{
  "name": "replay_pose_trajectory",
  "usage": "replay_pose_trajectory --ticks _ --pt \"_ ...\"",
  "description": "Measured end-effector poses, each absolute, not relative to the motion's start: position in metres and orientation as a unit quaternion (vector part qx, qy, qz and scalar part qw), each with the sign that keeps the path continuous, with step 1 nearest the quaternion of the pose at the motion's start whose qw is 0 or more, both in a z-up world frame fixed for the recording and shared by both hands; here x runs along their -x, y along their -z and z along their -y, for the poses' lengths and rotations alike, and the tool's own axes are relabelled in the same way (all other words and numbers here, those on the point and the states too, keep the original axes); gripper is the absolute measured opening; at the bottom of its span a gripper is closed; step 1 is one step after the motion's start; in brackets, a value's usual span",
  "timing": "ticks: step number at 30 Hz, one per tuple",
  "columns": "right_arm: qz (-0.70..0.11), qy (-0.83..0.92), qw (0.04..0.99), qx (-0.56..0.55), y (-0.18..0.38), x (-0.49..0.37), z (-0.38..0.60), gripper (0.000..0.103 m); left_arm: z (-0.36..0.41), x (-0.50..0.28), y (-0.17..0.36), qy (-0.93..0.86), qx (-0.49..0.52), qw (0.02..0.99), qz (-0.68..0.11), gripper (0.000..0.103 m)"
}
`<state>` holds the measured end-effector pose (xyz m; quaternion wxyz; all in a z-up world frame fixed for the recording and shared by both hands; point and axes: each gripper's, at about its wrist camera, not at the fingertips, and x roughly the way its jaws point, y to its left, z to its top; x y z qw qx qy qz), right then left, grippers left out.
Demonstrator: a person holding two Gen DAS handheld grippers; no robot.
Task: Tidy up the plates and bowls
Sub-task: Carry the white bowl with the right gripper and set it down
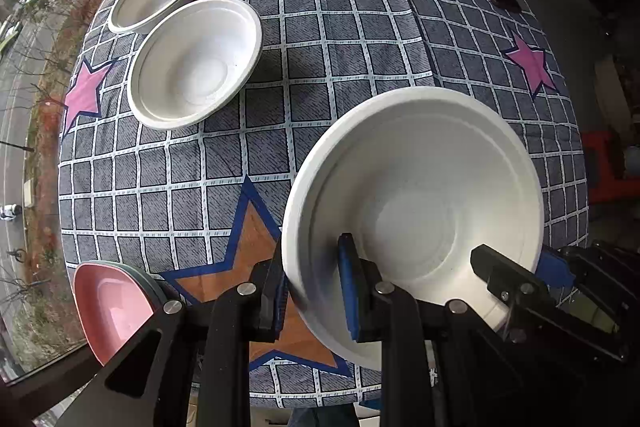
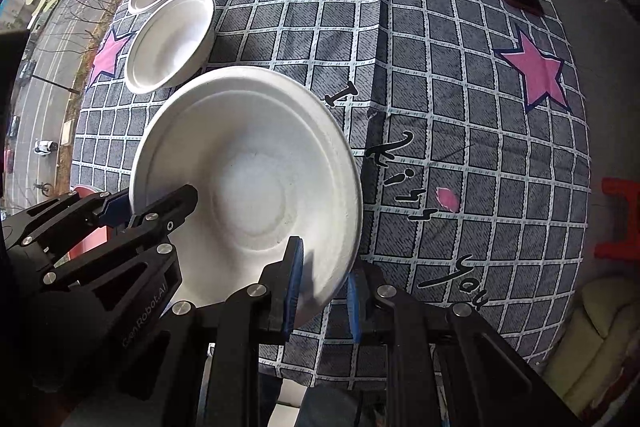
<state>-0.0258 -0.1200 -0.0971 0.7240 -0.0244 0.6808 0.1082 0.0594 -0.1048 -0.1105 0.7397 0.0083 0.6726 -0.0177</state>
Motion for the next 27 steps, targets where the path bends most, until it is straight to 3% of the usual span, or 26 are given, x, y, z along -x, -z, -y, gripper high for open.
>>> replay_pose_trajectory --ticks 22,24,26,27 --pt "-0.704 -0.115 0.701 0.010 0.150 0.007 0.125 0.021 0.114 -0.075 0.156 0.001 -0.015 0.726 -0.687 0.026" --pt "-0.708 -0.118 0.696 0.016 0.154 0.006 0.123 0.021 0.113 -0.075 0.156 -0.007 -0.014 0.728 -0.686 0.038" --pt "-0.709 -0.117 0.695 0.015 0.155 0.006 0.124 0.021 0.109 -0.073 0.151 -0.017 -0.014 0.737 -0.676 0.066" --pt "-0.710 -0.114 0.695 0.015 0.155 0.006 0.125 0.022 0.104 -0.070 0.148 -0.021 -0.016 0.741 -0.671 0.071"
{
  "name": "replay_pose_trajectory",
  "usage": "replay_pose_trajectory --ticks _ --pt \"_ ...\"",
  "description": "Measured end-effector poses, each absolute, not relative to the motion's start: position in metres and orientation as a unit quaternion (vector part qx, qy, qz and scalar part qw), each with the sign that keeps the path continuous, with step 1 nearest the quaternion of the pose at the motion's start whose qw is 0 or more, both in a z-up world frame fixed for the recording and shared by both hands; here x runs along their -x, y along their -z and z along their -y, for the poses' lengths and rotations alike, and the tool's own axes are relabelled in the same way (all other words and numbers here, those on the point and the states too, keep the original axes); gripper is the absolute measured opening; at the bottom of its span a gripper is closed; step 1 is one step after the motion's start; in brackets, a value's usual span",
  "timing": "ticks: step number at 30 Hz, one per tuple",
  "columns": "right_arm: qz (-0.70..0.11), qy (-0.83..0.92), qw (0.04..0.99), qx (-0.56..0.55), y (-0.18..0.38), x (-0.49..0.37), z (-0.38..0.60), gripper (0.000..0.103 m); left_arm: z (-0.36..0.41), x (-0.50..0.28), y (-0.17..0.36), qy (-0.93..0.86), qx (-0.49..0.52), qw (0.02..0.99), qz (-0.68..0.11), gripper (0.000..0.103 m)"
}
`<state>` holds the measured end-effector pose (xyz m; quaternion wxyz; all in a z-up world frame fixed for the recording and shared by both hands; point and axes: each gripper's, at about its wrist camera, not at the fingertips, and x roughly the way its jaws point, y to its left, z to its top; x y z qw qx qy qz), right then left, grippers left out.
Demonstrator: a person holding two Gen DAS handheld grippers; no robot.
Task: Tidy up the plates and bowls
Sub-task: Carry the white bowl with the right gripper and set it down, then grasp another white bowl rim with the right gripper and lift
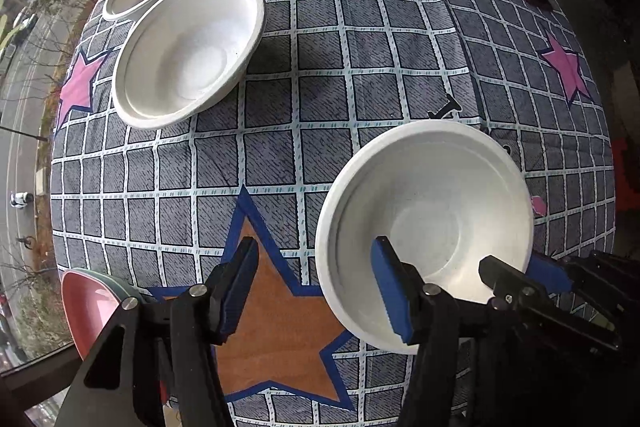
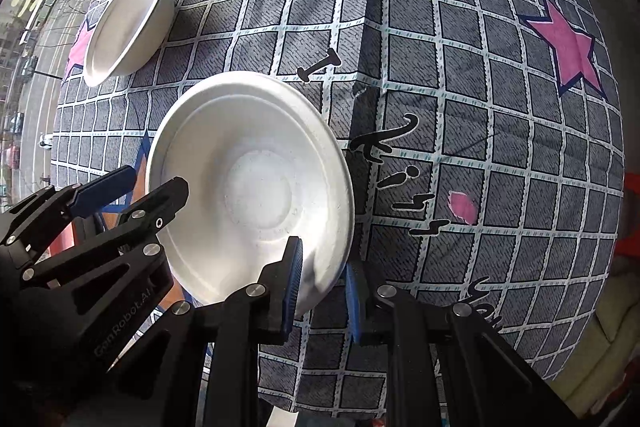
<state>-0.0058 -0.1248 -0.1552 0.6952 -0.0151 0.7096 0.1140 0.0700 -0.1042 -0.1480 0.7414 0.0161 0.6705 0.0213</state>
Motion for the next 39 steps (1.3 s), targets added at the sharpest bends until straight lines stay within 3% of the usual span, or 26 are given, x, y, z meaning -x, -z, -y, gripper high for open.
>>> replay_pose_trajectory --ticks 3,4,6,8,9,10,12,26,39 --pt "-0.703 -0.100 0.704 0.021 0.150 0.004 0.136 0.063 0.095 -0.067 0.141 -0.034 -0.026 0.745 -0.665 0.080" --pt "-0.699 -0.101 0.708 0.019 0.147 0.004 0.138 0.071 0.092 -0.067 0.139 -0.033 -0.023 0.743 -0.668 0.081" --pt "-0.698 -0.097 0.709 0.018 0.143 0.002 0.143 0.071 0.085 -0.065 0.134 -0.033 -0.016 0.742 -0.670 0.083" --pt "-0.697 -0.086 0.711 0.019 0.138 0.000 0.148 0.084 0.079 -0.065 0.129 -0.034 -0.016 0.742 -0.670 0.091" --pt "-0.694 -0.082 0.715 0.015 0.132 -0.004 0.150 0.097 0.075 -0.065 0.126 -0.030 -0.014 0.743 -0.668 0.092" --pt "-0.690 -0.080 0.719 0.010 0.127 -0.004 0.152 0.099 0.076 -0.065 0.121 -0.027 -0.012 0.744 -0.667 0.096" --pt "-0.686 -0.074 0.724 0.009 0.118 -0.003 0.156 0.099 0.074 -0.059 0.113 -0.017 -0.008 0.746 -0.665 0.103" --pt "-0.682 -0.049 0.730 0.016 0.088 0.030 0.157 0.102 0.076 -0.034 0.073 0.065 -0.010 0.758 -0.649 0.103" --pt "-0.667 -0.060 0.741 0.044 0.066 0.004 0.104 0.102 0.013 -0.050 0.068 0.025 0.018 0.764 -0.645 0.103"
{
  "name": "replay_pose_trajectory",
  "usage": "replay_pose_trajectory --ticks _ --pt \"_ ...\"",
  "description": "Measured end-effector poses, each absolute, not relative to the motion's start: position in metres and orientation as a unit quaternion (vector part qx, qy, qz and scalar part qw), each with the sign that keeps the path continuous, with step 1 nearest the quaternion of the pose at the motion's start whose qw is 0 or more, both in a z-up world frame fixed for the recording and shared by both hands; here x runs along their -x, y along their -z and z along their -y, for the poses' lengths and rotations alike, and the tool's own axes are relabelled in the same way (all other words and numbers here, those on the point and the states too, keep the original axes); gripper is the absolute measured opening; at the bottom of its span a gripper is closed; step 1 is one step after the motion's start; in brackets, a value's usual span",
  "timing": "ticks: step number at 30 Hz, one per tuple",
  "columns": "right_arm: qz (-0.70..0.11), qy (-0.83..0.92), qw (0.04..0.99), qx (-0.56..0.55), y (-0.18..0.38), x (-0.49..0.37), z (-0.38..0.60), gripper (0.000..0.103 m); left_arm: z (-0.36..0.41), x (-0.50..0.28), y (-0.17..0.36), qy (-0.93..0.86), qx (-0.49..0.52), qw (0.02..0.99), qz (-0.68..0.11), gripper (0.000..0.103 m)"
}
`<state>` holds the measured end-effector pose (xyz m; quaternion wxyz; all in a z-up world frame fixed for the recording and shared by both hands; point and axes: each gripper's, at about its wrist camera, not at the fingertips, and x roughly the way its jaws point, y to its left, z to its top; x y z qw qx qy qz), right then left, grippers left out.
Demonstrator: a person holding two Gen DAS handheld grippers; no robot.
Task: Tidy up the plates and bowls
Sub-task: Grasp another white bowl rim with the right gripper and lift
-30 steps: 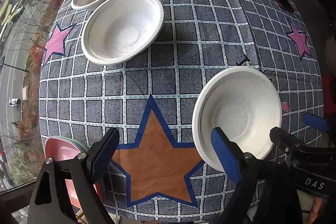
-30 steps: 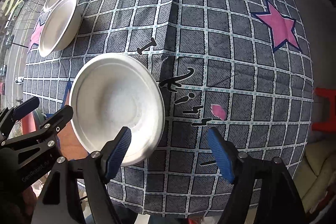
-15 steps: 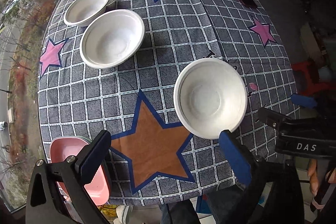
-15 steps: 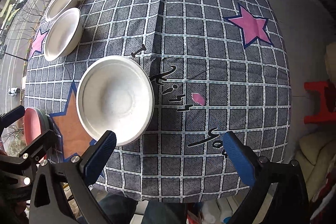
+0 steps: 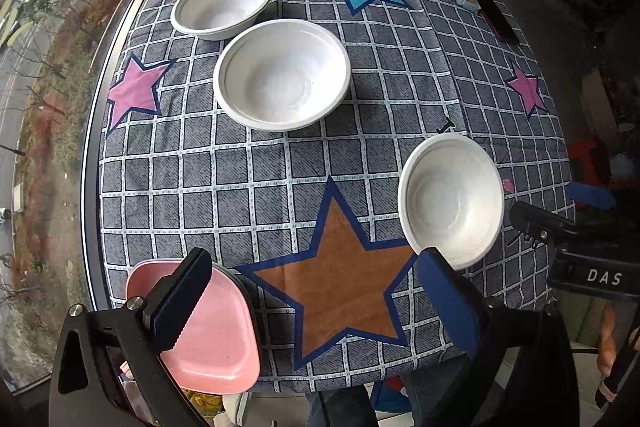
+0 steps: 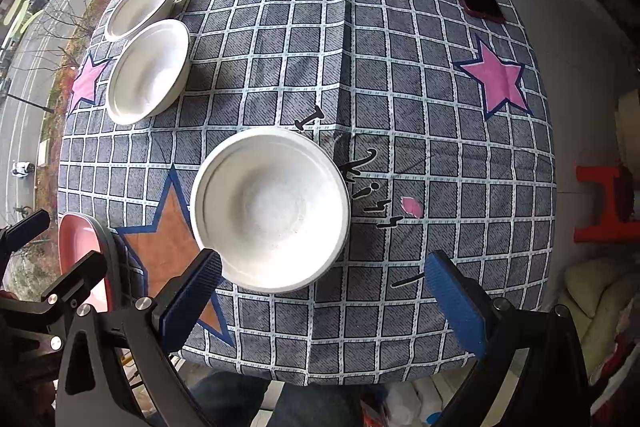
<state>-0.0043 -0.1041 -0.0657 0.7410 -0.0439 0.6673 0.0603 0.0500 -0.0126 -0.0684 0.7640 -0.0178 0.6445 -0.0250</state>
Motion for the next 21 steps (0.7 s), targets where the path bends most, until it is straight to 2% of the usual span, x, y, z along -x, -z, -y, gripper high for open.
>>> replay_pose_trajectory --ticks 6,14,21 --pt "-0.661 -0.097 0.739 0.088 0.069 -0.049 0.060 0.102 -0.035 -0.093 0.079 -0.058 0.068 0.762 -0.642 0.103" --pt "-0.670 -0.152 0.718 0.110 0.104 -0.119 0.002 0.102 -0.061 -0.149 0.113 -0.147 0.088 0.741 -0.650 0.102" --pt "-0.683 -0.153 0.711 0.065 0.138 -0.153 -0.011 0.102 -0.073 -0.184 0.150 -0.167 0.107 0.714 -0.671 0.088"
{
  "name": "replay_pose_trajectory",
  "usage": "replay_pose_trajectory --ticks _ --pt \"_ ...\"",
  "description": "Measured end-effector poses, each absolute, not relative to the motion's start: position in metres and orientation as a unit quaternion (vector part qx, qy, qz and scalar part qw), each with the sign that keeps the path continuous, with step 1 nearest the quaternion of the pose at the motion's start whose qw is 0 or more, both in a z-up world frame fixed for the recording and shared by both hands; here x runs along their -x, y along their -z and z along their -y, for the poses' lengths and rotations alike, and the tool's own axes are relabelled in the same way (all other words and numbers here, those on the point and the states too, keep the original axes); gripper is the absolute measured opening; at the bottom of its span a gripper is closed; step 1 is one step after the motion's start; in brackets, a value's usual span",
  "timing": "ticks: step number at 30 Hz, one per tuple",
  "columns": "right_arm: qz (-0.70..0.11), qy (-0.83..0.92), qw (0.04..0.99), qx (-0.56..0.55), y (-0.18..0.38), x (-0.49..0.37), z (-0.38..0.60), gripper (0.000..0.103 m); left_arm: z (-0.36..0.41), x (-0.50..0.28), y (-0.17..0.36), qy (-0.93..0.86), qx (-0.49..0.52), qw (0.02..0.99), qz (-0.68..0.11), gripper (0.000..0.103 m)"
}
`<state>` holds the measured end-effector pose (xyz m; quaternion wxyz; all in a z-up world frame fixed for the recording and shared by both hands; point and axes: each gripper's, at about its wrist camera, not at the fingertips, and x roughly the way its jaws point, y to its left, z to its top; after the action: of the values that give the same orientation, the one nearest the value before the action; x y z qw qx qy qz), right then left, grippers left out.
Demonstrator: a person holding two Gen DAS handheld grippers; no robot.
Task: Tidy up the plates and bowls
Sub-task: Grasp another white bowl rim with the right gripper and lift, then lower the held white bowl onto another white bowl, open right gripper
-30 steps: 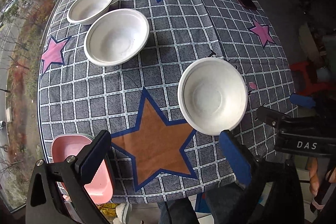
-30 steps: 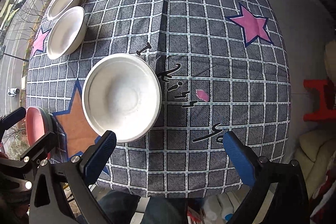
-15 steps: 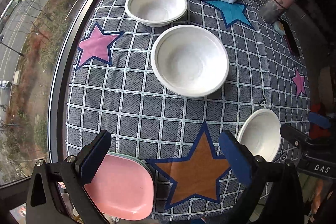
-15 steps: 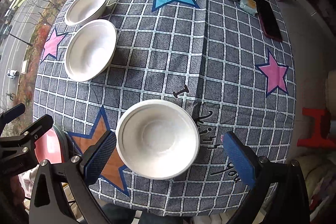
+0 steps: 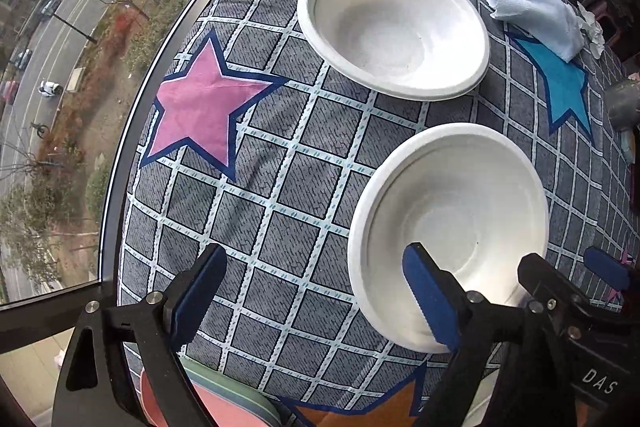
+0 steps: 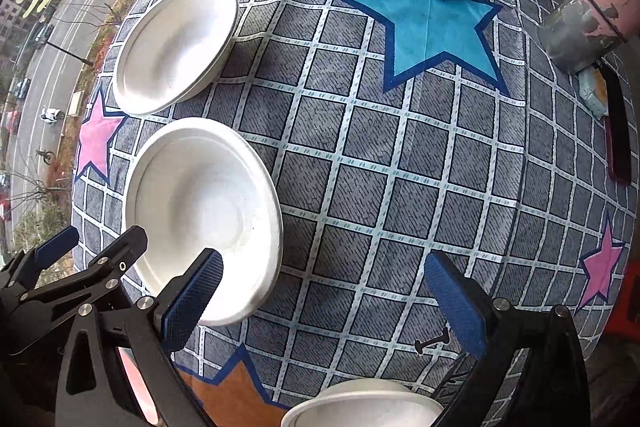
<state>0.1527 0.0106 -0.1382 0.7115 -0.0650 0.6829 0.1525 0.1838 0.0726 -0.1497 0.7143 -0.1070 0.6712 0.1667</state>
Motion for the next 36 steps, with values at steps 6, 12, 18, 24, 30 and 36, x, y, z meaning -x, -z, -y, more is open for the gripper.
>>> replay_pose_trajectory --ticks 6,12,18,24,30,36 --pt "-0.706 -0.172 0.685 0.057 0.163 -0.152 -0.021 0.058 -0.066 -0.198 0.177 -0.128 0.105 0.697 -0.697 0.043" --pt "-0.735 -0.197 0.649 0.000 0.180 -0.146 -0.020 0.018 -0.052 -0.202 0.178 -0.099 0.093 0.702 -0.699 0.031" --pt "-0.732 -0.194 0.653 0.013 0.171 -0.131 -0.010 0.016 -0.036 -0.194 0.168 -0.081 0.075 0.711 -0.694 0.031" --pt "-0.717 -0.192 0.670 0.016 0.140 -0.114 0.010 0.016 -0.016 -0.177 0.138 -0.061 0.059 0.733 -0.675 0.031" --pt "-0.710 -0.175 0.682 0.000 0.114 -0.086 0.036 0.016 0.010 -0.147 0.113 -0.029 0.033 0.747 -0.663 0.031" --pt "-0.707 -0.147 0.692 -0.015 0.095 -0.060 0.070 0.016 0.042 -0.119 0.102 0.007 0.011 0.748 -0.663 0.031"
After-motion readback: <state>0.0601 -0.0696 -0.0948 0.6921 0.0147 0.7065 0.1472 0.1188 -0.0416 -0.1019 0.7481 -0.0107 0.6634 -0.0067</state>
